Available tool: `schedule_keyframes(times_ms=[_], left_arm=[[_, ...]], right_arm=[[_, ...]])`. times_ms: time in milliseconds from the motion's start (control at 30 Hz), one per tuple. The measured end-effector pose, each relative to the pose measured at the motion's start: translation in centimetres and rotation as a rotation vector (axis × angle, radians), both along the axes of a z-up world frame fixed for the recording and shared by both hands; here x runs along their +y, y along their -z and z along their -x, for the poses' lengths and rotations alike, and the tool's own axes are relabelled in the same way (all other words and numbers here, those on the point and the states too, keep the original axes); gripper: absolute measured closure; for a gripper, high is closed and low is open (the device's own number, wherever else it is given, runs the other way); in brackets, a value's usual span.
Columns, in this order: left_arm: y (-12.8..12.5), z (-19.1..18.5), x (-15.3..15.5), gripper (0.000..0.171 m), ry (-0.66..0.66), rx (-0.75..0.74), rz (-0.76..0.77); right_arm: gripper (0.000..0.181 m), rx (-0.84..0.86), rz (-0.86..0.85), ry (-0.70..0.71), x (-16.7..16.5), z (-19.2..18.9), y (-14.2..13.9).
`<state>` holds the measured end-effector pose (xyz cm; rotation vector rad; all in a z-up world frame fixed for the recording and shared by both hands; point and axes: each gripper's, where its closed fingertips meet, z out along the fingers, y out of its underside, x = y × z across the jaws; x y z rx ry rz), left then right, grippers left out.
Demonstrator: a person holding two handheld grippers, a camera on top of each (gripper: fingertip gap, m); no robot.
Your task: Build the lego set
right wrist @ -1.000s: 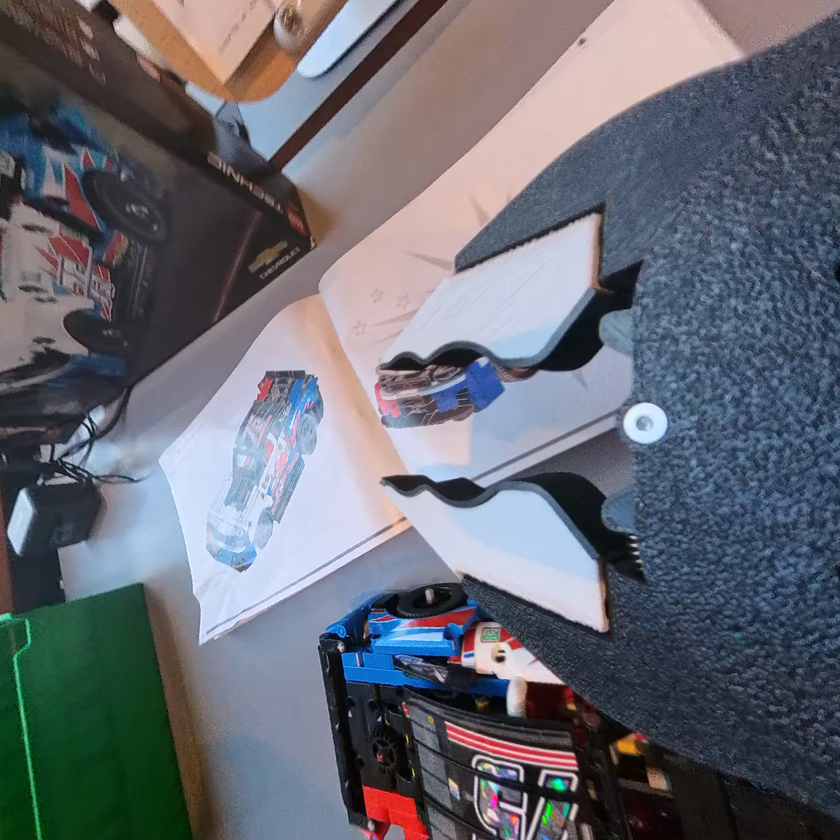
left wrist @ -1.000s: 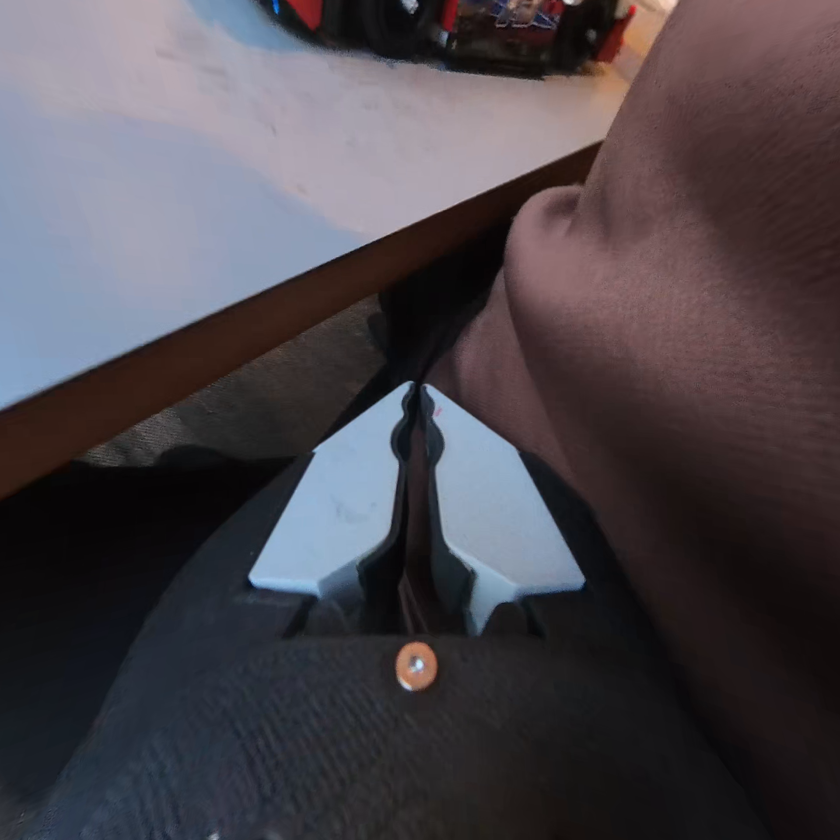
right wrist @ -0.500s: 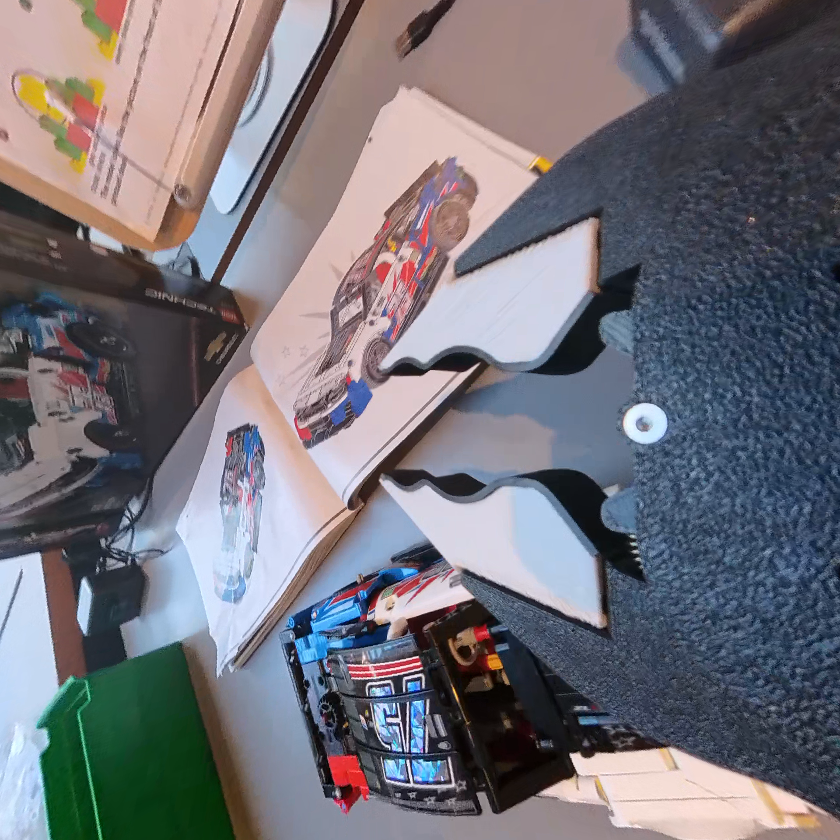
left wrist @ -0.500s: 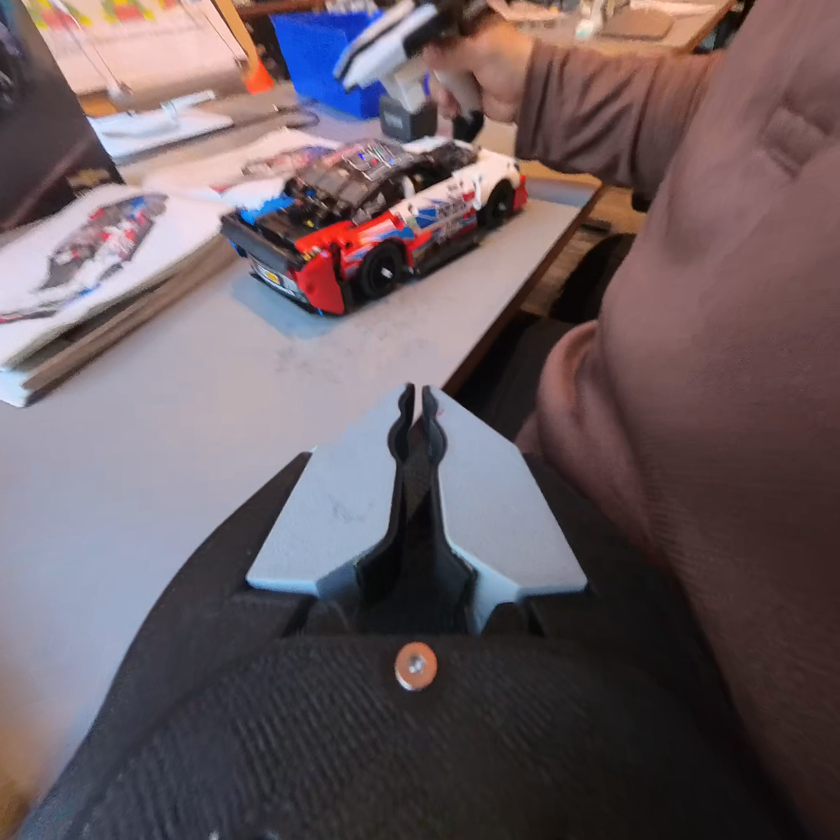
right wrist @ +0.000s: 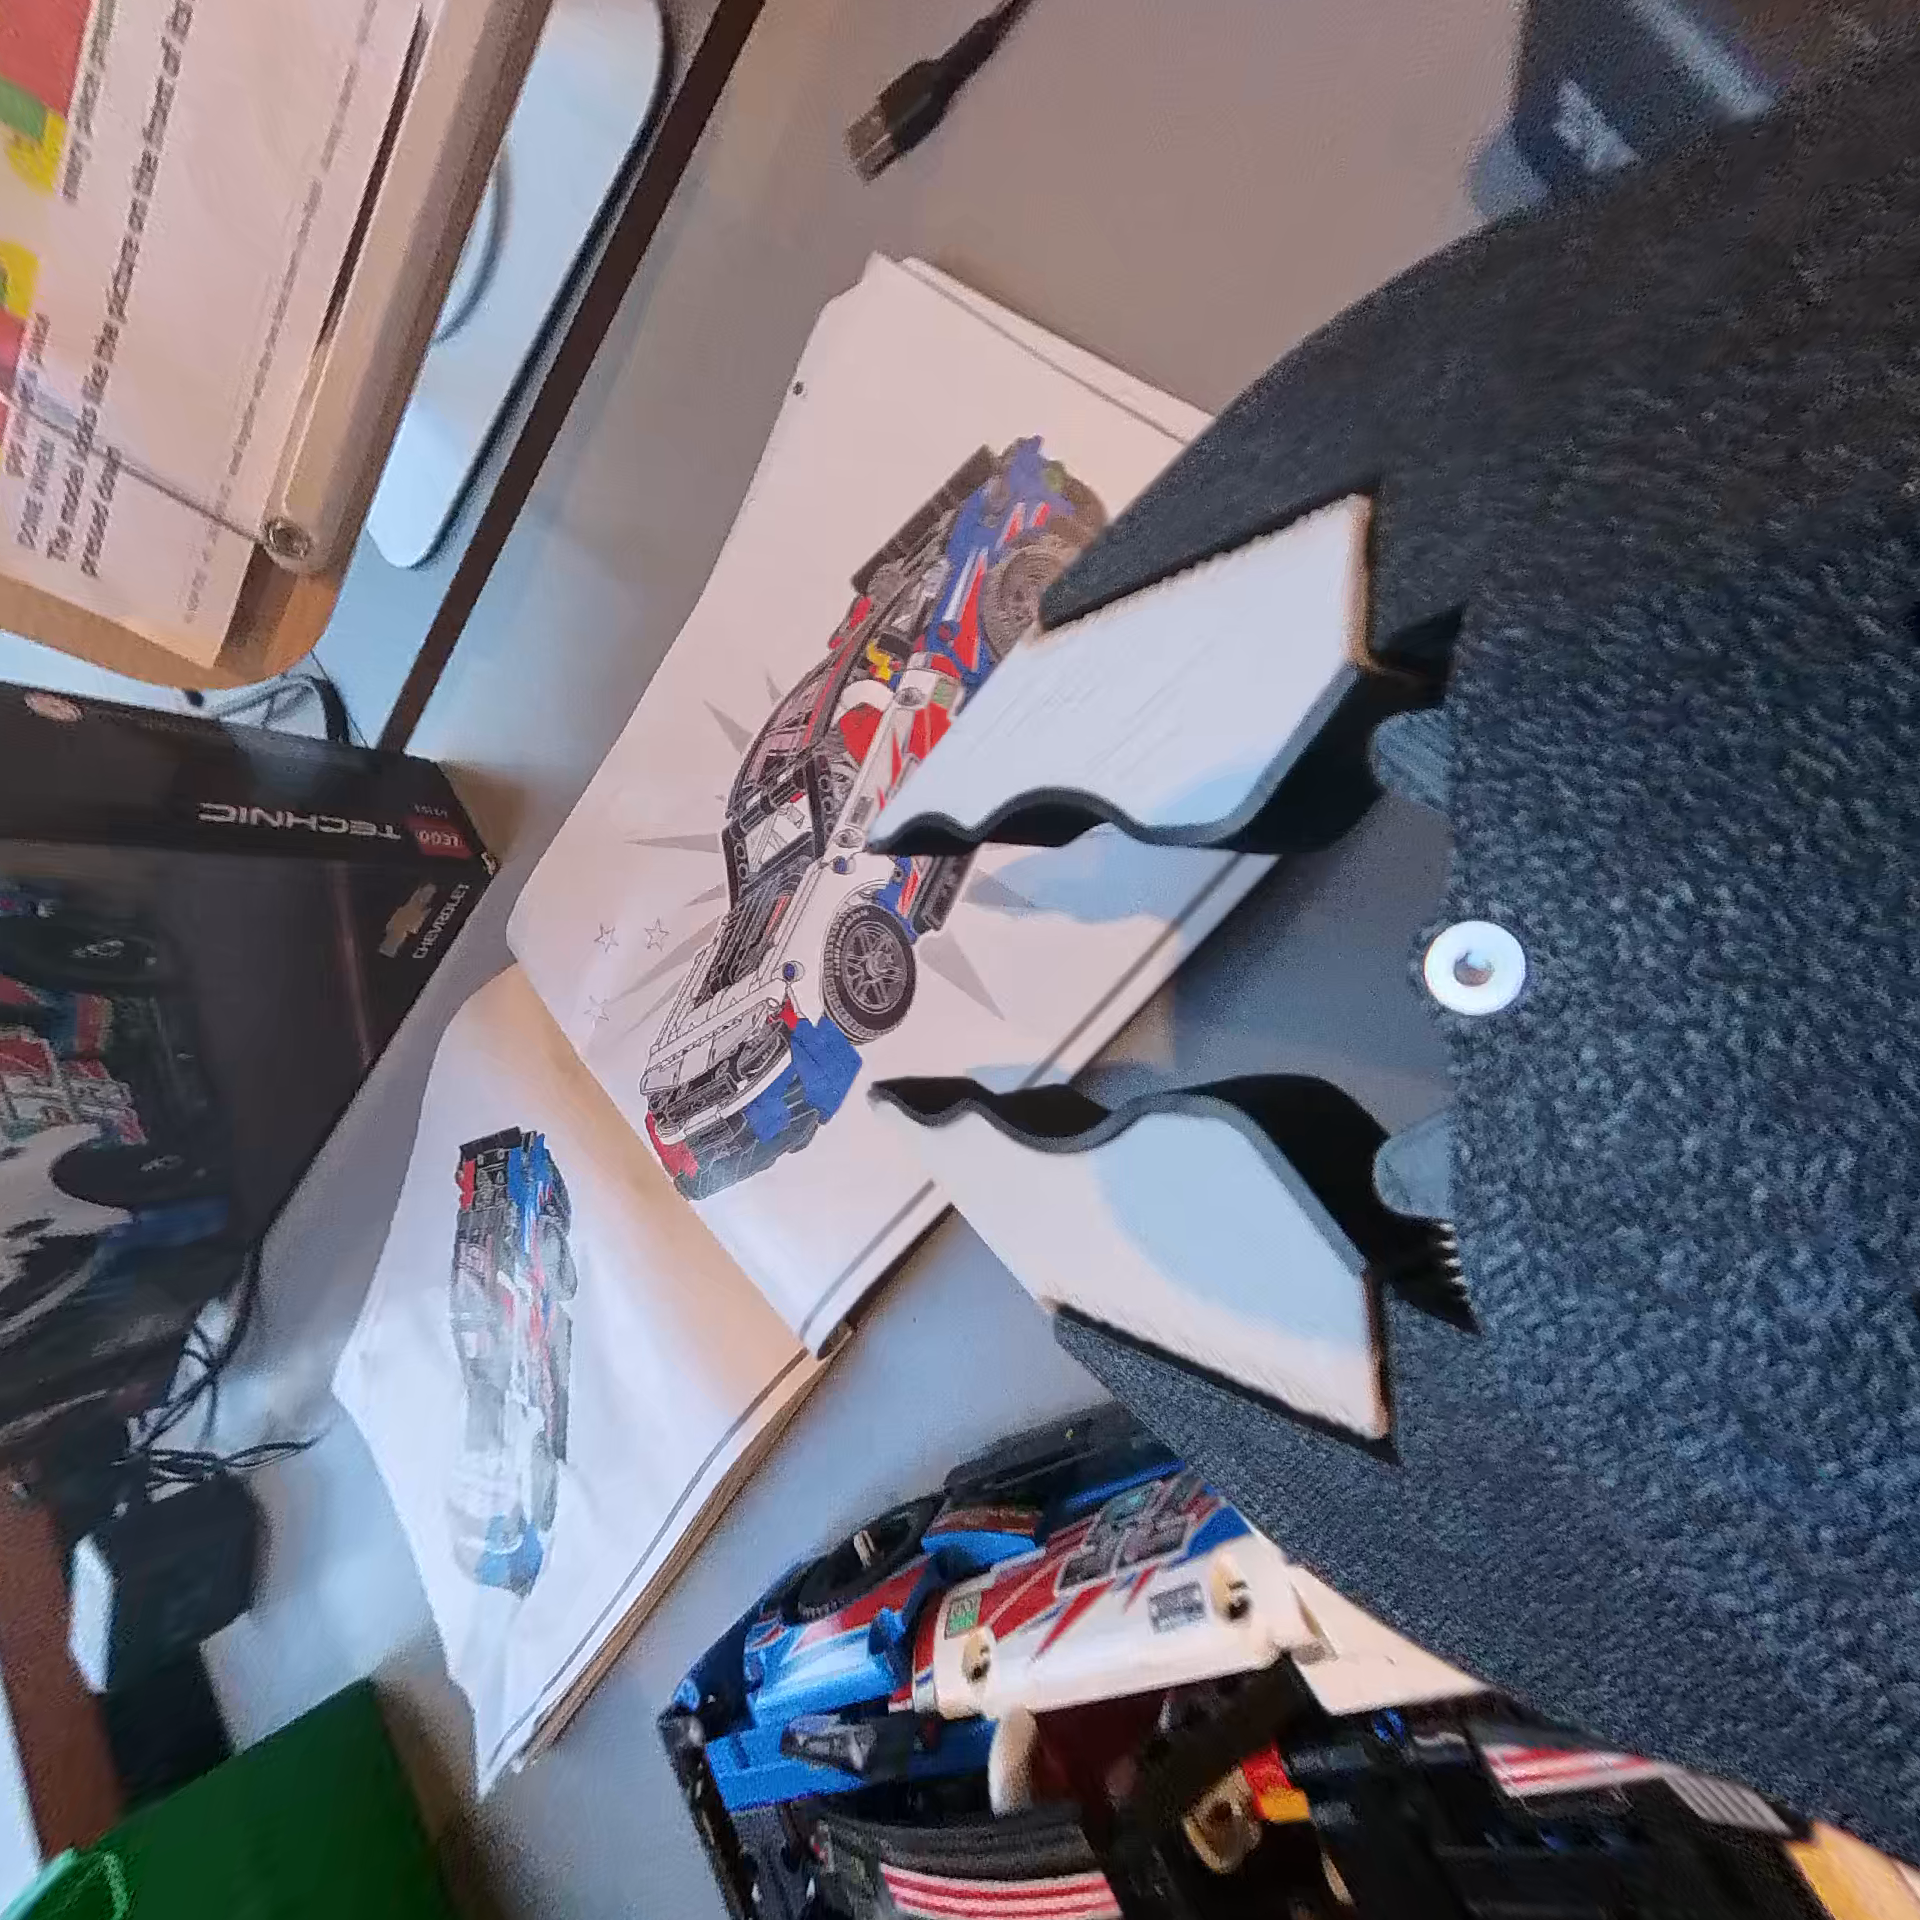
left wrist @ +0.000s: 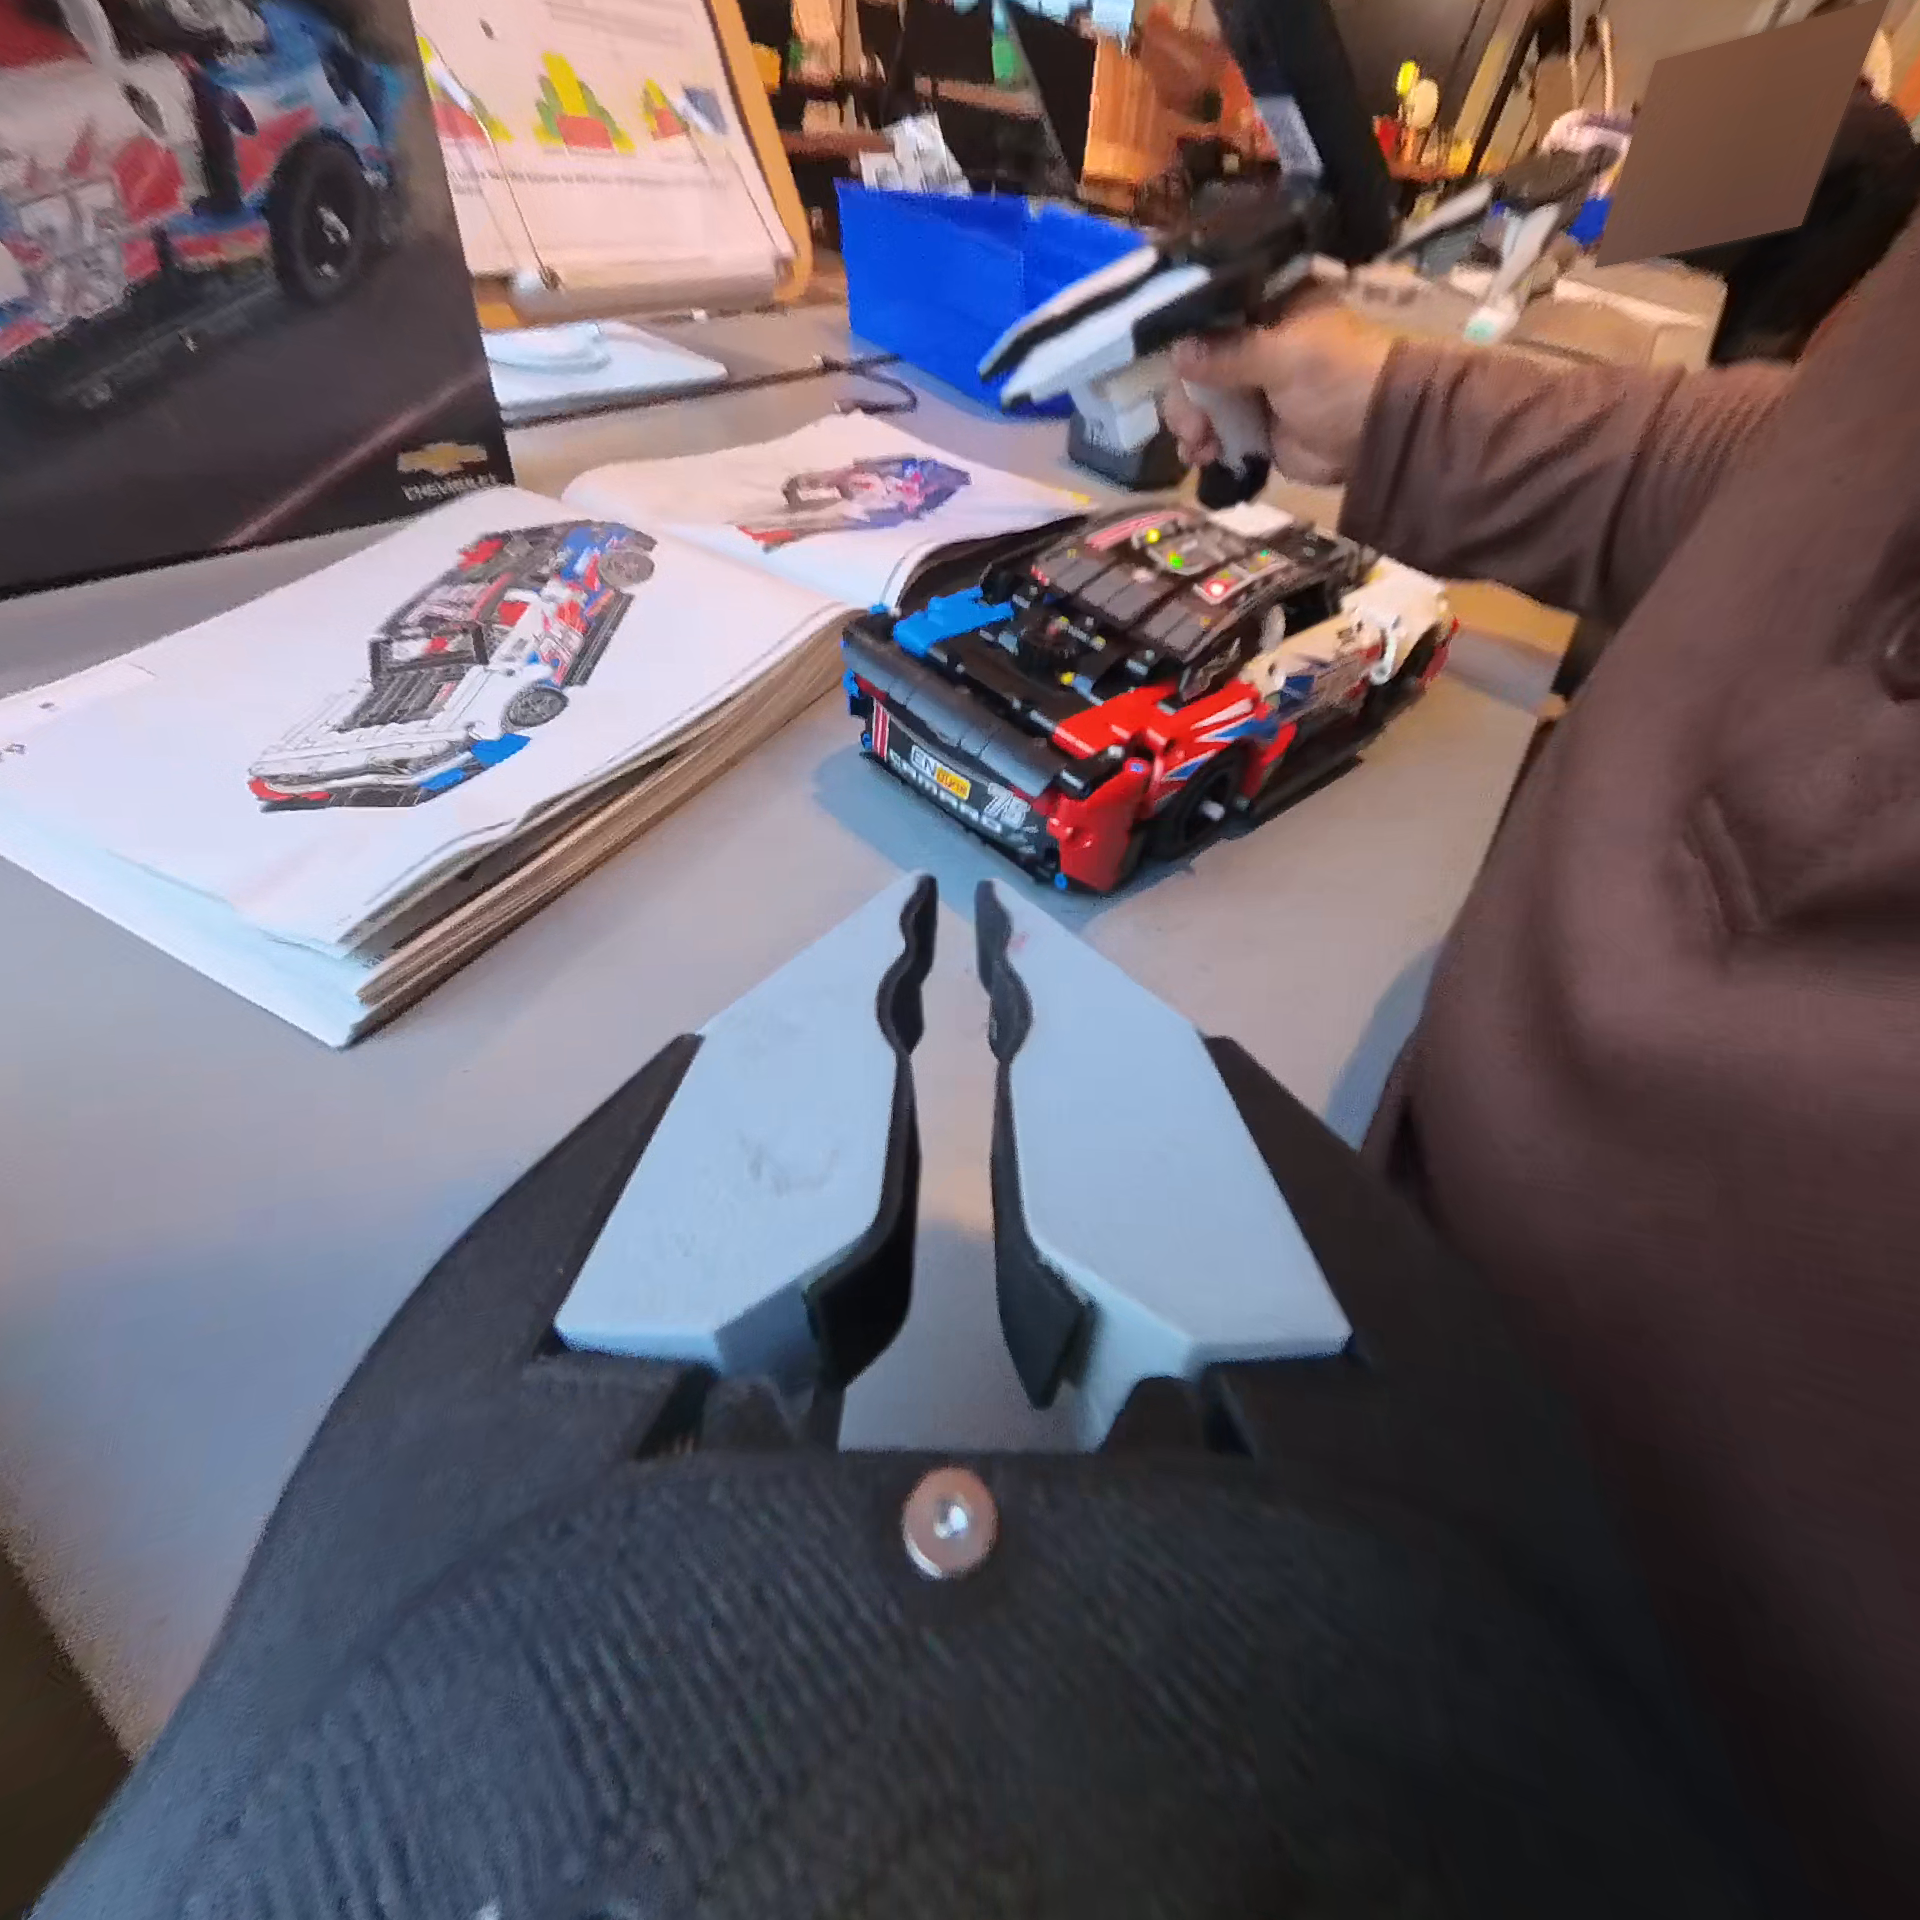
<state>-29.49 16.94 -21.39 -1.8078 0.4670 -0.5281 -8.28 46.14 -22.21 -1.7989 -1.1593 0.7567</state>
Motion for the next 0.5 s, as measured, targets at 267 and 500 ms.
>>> schedule_keyframes(times_ms=[267,500], left_arm=[[0.1,0.9,1.6,0.171,0.069,-0.187,0.116],[0.2,1.4,2.0,0.171,0.048,-0.228,0.139]], right_arm=[[0.143,-0.077,0.052,-0.094,1.1,3.8,1.7],[0.142,-0.13,0.043,-0.206,-0.2,6.8,2.3]])
